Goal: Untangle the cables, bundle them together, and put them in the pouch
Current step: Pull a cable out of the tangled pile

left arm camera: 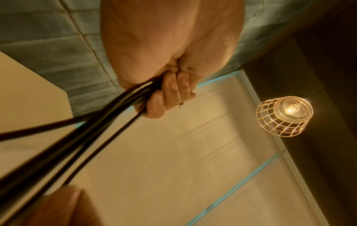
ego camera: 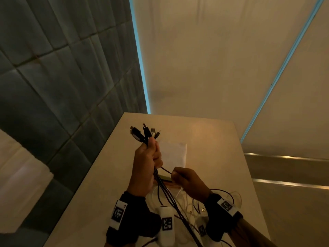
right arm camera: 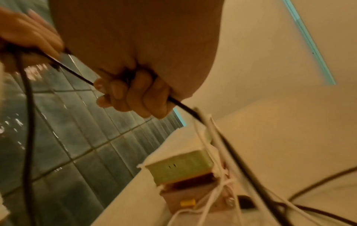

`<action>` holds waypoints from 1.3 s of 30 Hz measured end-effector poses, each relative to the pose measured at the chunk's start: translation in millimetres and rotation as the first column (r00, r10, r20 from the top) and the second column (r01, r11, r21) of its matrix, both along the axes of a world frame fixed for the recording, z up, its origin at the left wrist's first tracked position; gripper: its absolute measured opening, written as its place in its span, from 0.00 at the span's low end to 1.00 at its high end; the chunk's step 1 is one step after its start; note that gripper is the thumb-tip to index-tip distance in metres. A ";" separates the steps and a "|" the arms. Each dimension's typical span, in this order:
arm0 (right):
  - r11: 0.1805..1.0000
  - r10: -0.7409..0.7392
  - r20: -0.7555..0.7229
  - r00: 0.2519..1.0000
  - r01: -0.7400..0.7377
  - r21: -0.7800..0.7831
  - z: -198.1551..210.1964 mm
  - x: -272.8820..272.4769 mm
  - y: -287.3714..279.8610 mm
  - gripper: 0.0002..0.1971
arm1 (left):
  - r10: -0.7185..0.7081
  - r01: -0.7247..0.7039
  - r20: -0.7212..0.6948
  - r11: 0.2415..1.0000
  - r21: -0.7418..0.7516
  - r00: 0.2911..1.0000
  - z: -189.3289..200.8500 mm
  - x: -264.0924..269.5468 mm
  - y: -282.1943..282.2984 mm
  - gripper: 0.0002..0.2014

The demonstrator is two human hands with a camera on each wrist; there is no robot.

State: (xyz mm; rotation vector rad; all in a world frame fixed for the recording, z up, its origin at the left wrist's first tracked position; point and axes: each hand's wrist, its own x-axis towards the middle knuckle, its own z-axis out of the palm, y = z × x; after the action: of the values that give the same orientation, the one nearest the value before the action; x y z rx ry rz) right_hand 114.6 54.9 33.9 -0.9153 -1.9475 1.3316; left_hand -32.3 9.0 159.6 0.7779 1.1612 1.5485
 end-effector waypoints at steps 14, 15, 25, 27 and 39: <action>0.928 -0.295 -0.019 0.955 0.282 -0.243 -10.3 10.4 0.7 0.13 | 0.049 -0.047 0.025 0.996 -0.075 0.998 6.2 -21.3 -0.2 0.18; 0.918 -0.313 -0.100 0.944 0.274 -0.285 8.5 7.1 0.5 0.12 | 0.051 -0.051 0.001 0.994 -0.098 0.999 6.0 -21.1 0.2 0.18; 0.935 -0.025 -0.460 0.887 -0.142 -0.324 95.3 -7.5 -21.3 0.07 | -0.177 0.193 0.326 0.981 -0.015 0.929 18.7 -7.2 -1.8 0.21; 0.918 -0.028 -0.437 0.899 -0.150 -0.367 88.3 -5.2 -21.8 0.07 | -0.180 0.172 0.410 0.984 0.057 0.894 18.7 -5.8 -1.5 0.18; 0.930 -0.042 -0.252 0.967 -0.054 -0.363 37.3 2.5 -16.1 0.11 | -0.174 0.137 0.297 0.981 0.138 0.939 11.1 -9.6 -1.1 0.17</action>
State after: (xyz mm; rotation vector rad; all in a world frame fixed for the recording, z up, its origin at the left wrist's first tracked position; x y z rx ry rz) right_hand 117.1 38.9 71.2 -0.8545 -1.5322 1.7632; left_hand -41.9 7.9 170.7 0.6574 0.7680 1.5485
